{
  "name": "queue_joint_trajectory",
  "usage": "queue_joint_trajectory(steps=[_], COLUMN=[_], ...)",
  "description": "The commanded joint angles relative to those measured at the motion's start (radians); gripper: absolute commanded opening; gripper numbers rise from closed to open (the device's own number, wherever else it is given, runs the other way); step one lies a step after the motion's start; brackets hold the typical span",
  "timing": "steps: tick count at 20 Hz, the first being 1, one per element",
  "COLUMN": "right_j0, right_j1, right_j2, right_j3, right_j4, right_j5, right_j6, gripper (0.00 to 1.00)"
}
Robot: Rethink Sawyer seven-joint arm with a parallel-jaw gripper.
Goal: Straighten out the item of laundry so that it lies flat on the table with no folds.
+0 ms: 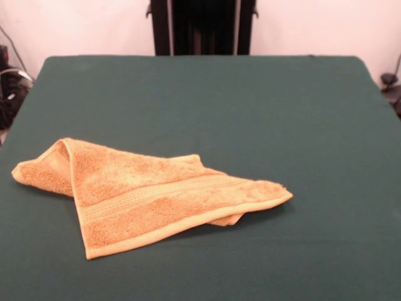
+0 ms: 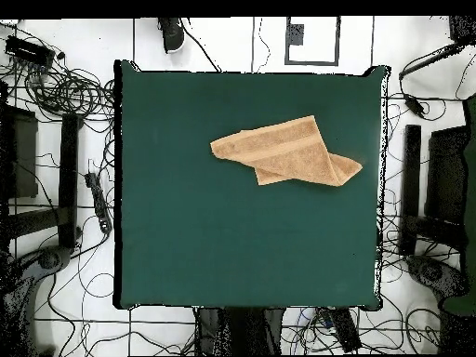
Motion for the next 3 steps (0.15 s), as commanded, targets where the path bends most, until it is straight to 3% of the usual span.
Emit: queue_joint_trajectory(steps=[1,3], right_j0=[0.118,0.126], right_j1=[0.020,0.017], right_j2=[0.051,0.045], right_j3=[-0.060,-0.058], right_j4=[0.000,-0.001], right_j5=[0.152,0.154], right_j6=[-0.188,-0.189], gripper=[1.00,1.00])
